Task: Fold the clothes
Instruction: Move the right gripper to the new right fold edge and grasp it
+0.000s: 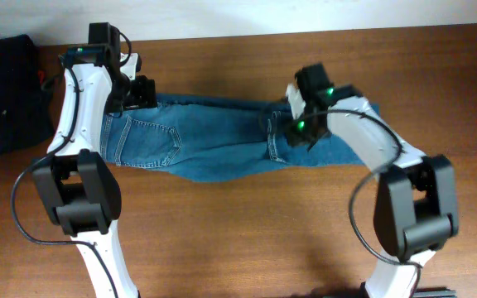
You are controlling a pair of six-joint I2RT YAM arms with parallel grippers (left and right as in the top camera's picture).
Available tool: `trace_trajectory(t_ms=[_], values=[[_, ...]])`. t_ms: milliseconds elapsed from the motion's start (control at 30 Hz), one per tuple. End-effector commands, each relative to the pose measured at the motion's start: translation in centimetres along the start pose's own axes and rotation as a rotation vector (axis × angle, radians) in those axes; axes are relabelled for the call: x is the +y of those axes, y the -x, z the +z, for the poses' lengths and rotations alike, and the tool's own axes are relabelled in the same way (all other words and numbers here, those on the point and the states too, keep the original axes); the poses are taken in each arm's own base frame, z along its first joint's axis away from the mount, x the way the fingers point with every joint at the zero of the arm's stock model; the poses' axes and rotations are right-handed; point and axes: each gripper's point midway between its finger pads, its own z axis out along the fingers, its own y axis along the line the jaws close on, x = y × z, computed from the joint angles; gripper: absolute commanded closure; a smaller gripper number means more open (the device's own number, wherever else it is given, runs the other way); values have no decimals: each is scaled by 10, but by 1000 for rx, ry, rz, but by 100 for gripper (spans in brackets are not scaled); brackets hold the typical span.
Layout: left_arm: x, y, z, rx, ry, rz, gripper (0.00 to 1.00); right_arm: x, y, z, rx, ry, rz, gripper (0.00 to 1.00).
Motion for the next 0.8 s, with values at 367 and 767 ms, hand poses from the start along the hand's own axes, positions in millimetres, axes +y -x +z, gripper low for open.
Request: trace_trajectory(t_ms=[367, 767], values=[[0, -3, -6, 20, -13, -11, 7, -131, -6, -114, -74, -117, 330, 53], [0, -6, -3, 32, -12, -12, 4, -180, -56, -88, -12, -22, 372, 9]])
